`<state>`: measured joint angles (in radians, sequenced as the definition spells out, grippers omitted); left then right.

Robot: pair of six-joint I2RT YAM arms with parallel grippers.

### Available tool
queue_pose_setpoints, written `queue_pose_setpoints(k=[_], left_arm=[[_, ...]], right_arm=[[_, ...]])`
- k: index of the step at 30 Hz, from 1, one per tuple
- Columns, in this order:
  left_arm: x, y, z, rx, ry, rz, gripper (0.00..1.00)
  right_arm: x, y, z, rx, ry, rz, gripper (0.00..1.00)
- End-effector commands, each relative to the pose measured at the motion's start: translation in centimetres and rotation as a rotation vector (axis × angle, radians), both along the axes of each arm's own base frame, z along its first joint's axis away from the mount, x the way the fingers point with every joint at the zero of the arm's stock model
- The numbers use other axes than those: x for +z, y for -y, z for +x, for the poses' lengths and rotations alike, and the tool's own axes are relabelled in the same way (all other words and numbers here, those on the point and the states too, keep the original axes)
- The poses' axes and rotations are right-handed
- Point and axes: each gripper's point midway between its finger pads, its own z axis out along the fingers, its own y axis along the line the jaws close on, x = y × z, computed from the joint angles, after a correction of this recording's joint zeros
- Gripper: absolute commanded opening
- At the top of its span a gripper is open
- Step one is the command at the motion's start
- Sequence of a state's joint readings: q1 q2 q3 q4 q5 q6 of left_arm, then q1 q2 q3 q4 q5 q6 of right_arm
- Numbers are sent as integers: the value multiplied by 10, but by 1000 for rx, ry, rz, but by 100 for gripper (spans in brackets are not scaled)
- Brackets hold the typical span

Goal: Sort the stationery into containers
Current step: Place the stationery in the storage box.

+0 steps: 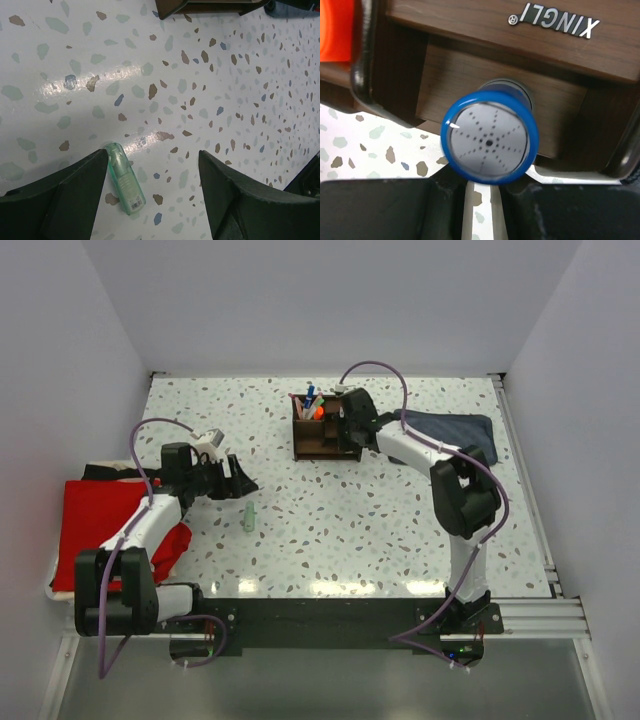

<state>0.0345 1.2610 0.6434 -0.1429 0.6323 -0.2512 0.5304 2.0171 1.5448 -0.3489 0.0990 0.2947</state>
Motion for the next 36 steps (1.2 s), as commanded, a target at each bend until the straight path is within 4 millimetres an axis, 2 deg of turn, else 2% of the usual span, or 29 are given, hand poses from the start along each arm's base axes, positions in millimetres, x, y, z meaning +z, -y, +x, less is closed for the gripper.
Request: queue_pose_setpoints(k=[1, 6, 8, 9, 12, 15, 23, 28, 36], left_arm=[[19, -1, 15, 1, 67, -12, 78], [18, -1, 15, 1, 66, -14, 78], [18, -1, 15, 0, 65, -16, 78], [19, -1, 16, -2, 66, -16, 78], [19, 0, 16, -3, 67, -19, 78], [19, 0, 17, -3, 67, -22, 78], [21, 1, 17, -8, 70, -28, 78], [23, 2, 17, -8, 75, -34, 78], [25, 3, 16, -6, 82, -39, 78]], right_arm=[[15, 1, 21, -27, 61, 1, 0], [16, 1, 24, -28, 73, -6, 0], [17, 2, 25, -30, 78, -7, 7], [18, 2, 25, -31, 80, -9, 15], [22, 2, 26, -31, 89, -4, 24], [28, 0, 26, -27, 97, 4, 28], [35, -2, 21, -19, 97, 17, 32], [50, -1, 11, -21, 102, 37, 33], [46, 4, -12, -19, 63, 37, 33]])
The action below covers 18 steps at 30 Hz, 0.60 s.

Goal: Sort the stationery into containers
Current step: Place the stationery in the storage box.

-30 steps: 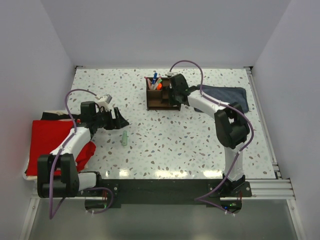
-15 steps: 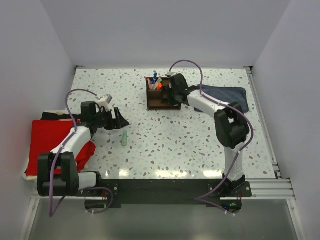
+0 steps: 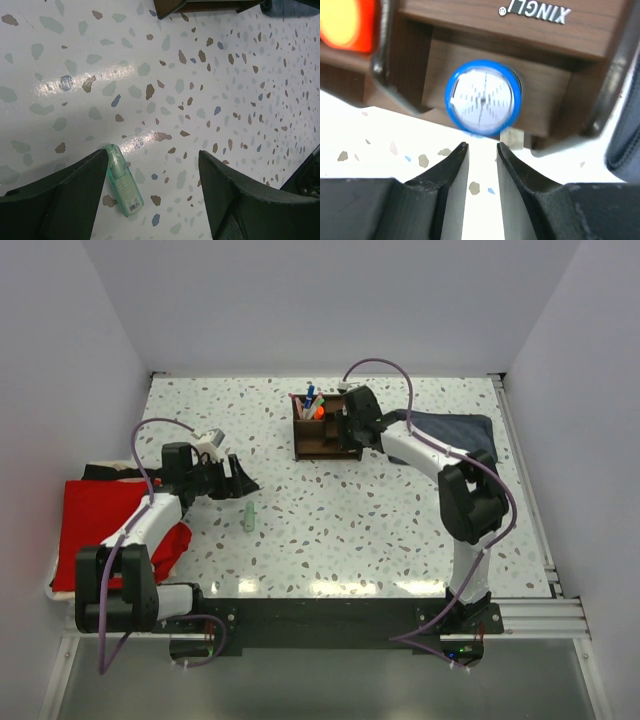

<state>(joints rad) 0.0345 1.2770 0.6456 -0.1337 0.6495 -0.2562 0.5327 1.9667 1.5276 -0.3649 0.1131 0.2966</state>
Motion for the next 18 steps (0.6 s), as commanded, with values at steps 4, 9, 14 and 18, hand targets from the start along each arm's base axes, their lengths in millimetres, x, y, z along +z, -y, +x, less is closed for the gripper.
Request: queue_pose_setpoints(k=[4, 9, 14, 18], left_arm=[[28, 0, 13, 5, 92, -23, 78], [28, 0, 12, 5, 92, -23, 78], [26, 0, 11, 6, 88, -21, 78], [24, 0, 9, 7, 86, -20, 78]], right_arm=[[27, 0, -13, 19, 29, 36, 3], [19, 4, -18, 36, 21, 5, 0], [12, 11, -17, 31, 23, -38, 0], [11, 14, -11, 22, 44, -57, 0]])
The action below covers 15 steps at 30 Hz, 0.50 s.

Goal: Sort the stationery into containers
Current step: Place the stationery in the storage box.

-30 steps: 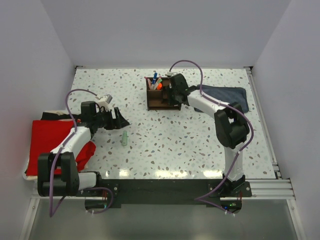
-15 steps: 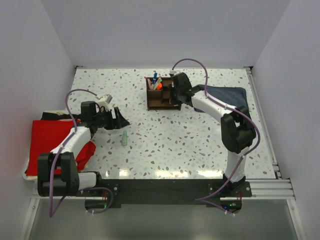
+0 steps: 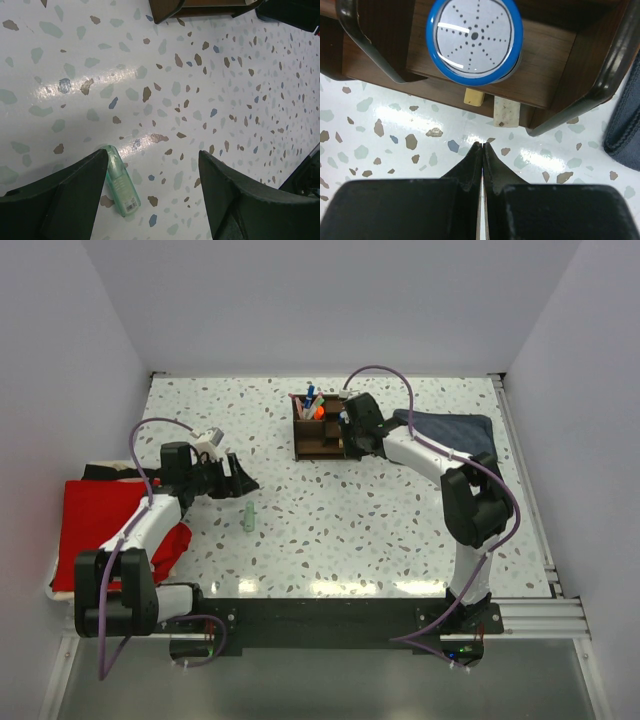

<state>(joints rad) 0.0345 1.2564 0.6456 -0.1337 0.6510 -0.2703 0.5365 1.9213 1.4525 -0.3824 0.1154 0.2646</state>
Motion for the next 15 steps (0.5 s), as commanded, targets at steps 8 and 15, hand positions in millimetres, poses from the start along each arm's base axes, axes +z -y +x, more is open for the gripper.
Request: queue_pose_setpoints(k=[8, 15], left_arm=[[17, -1, 10, 2, 74, -10, 78], [16, -2, 11, 6, 74, -8, 78]], right_arm=[[13, 5, 31, -14, 109, -71, 0], [12, 1, 36, -14, 118, -60, 0]])
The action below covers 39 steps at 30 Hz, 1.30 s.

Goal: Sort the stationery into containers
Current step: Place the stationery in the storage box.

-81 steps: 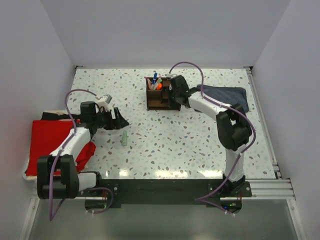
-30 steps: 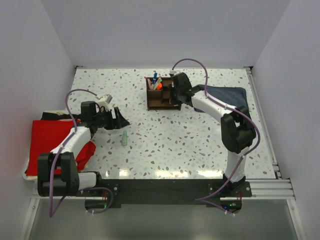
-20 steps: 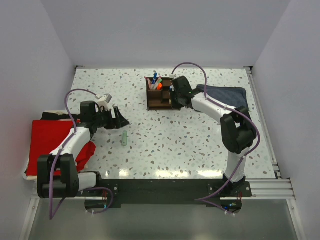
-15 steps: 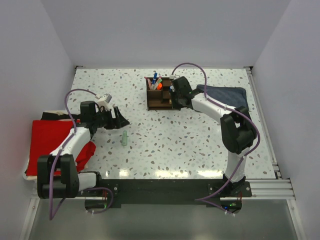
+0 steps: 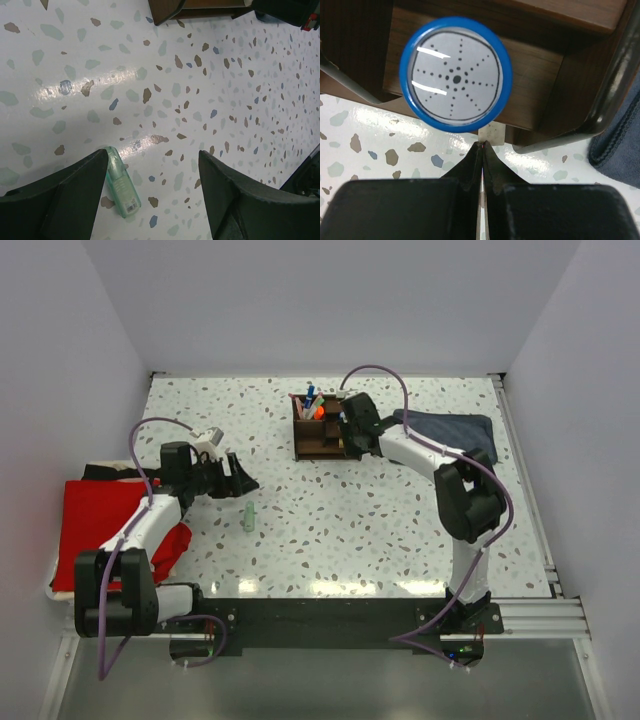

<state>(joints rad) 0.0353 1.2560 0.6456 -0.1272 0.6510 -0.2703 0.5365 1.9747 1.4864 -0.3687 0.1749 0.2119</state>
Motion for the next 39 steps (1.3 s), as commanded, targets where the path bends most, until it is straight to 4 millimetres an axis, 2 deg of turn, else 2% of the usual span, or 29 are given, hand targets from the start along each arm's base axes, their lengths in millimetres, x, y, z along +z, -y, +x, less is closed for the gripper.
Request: queue_pose_setpoints(k=[1, 10, 16, 17, 19, 20, 21, 23, 24, 25, 26, 27, 28, 30, 31, 33, 34, 37, 39], left_arm=[[14, -2, 9, 6, 62, -10, 78], [12, -1, 10, 4, 58, -14, 78], [12, -1, 10, 4, 56, -13, 78], [13, -2, 10, 4, 57, -13, 78], [17, -3, 11, 4, 58, -4, 78], [19, -4, 12, 3, 65, 8, 78], [17, -6, 8, 6, 36, 25, 78], [24, -13, 11, 8, 39, 78, 79], [16, -20, 5, 33, -21, 118, 79], [23, -24, 9, 43, -19, 139, 80], [21, -26, 7, 59, -47, 151, 80], [15, -31, 1, 81, -101, 171, 80], [17, -31, 1, 92, -115, 178, 80], [9, -34, -8, 125, -174, 210, 81], [4, -32, -13, 137, -205, 209, 81], [-3, -36, -17, 173, -243, 214, 80], [-10, -27, -24, 166, -273, 213, 79], [-32, -30, -37, 226, -364, 251, 76], [-46, -32, -47, 245, -422, 289, 73]], right_arm=[[21, -4, 22, -13, 90, 9, 0], [24, -10, 31, -9, 120, 15, 0], [19, -11, 28, -2, 105, 18, 0], [25, -11, 28, -1, 110, 25, 0], [28, -10, 22, 9, 96, 27, 0], [43, -10, 18, 14, 111, 45, 0], [46, -12, 9, 32, 88, 62, 0], [51, -12, -7, 55, 66, 90, 0], [64, -16, -21, 98, 55, 131, 0], [55, -14, -34, 117, 19, 133, 0], [53, -14, -43, 132, 1, 139, 0], [59, -13, -52, 148, 1, 149, 4], [46, -14, -67, 196, -45, 156, 17], [46, -13, -79, 240, -47, 162, 27], [38, -11, -88, 256, -69, 162, 33], [39, -9, -91, 275, -56, 160, 41], [41, -6, -92, 285, -39, 145, 44], [54, -1, -86, 298, 22, 116, 65], [63, 4, -80, 285, 70, 91, 99]])
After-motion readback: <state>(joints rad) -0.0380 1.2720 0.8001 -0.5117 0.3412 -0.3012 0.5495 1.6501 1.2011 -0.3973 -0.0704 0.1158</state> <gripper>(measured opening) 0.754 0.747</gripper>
